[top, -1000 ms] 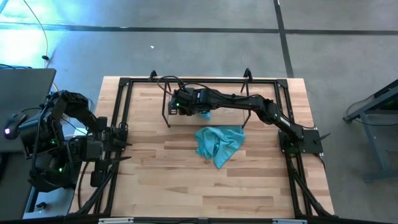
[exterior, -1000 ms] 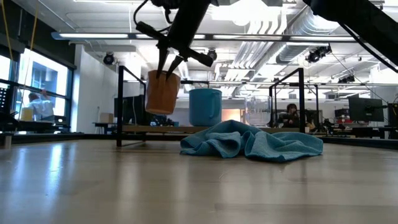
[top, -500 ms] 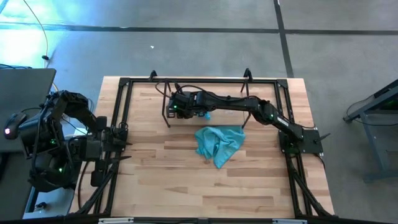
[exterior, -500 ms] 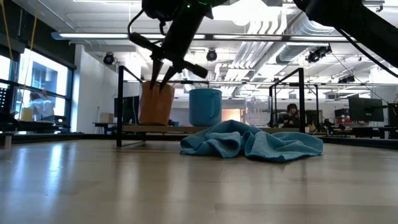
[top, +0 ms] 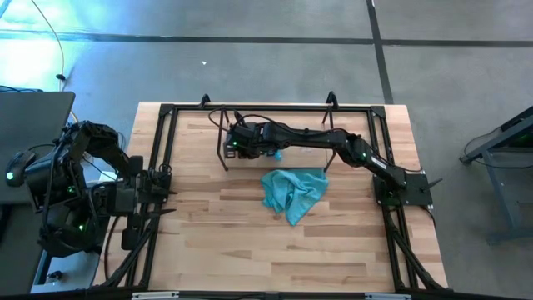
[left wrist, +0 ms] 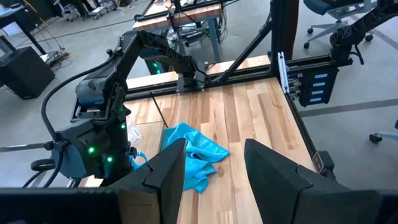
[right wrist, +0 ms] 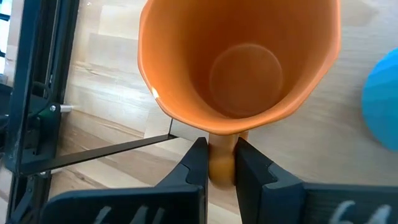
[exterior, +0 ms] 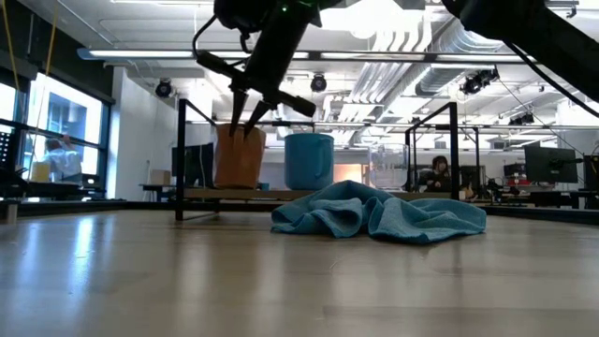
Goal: Stack small to large cups/mugs on shelf
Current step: Put the brown mug on the shelf
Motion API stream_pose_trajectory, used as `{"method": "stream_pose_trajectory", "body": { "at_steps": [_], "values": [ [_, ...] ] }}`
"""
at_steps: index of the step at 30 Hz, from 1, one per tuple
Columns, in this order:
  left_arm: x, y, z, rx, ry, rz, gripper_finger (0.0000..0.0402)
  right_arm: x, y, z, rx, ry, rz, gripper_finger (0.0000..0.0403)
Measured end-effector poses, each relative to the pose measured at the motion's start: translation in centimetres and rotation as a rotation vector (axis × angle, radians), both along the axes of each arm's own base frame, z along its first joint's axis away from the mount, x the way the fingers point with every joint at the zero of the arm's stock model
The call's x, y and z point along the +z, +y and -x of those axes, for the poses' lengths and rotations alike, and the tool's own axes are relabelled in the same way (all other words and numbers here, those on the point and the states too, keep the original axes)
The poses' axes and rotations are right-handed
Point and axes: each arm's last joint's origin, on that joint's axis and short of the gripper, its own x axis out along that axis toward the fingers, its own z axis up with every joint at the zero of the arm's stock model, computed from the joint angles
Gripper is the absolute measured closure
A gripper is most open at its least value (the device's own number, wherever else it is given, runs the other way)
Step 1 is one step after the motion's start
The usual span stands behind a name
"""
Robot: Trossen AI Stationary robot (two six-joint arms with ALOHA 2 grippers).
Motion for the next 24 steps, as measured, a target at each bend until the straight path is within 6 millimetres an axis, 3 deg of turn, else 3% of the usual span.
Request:
{"method": "stream_pose_trajectory", "body": {
  "at_steps": [9,17,24],
  "values": [
    [0.0,0.0,0.0,-0.001,0.0,-0.002,0.0247,-0.02,-0.27,0.0,-0.009,-0.002,0.006,0.0381],
    [0.0,0.0,0.0,-0.001,0.001,-0.003,0.0247,-0.03,-0.19,-0.12,-0.007,-0.012,0.007,0.0336],
    [0.0,0.0,0.0,-0.001,0.0,-0.002,0.0247,0.0,-0.12,-0.19,-0.005,-0.019,0.008,0.0329]
  ]
}}
